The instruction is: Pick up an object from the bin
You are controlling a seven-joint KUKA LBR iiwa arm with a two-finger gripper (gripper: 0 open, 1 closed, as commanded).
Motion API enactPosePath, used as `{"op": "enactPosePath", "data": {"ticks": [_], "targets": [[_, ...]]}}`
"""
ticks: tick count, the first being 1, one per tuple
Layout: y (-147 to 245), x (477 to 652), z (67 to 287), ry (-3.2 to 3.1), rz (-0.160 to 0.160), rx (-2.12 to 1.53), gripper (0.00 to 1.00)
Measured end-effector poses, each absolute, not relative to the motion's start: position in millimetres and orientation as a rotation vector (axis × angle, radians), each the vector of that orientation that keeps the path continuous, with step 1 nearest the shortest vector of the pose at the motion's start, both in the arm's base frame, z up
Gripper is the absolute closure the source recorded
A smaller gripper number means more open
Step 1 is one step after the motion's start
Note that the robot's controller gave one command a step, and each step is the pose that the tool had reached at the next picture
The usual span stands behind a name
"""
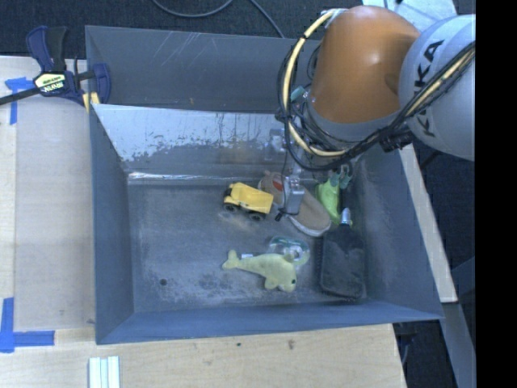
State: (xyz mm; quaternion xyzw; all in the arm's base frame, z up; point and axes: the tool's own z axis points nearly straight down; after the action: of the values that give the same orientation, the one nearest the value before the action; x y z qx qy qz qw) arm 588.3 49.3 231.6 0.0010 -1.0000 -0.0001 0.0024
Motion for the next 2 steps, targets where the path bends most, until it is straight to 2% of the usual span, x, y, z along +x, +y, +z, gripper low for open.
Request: {"op": "enactPosePath", "data": {"ticks": [1,2], "targets": [[49,589.5,237,-3.146,-0.001,0.001,0.0],[46,609.1,155,-3.147,-0.001,-0.043,0.0]]}}
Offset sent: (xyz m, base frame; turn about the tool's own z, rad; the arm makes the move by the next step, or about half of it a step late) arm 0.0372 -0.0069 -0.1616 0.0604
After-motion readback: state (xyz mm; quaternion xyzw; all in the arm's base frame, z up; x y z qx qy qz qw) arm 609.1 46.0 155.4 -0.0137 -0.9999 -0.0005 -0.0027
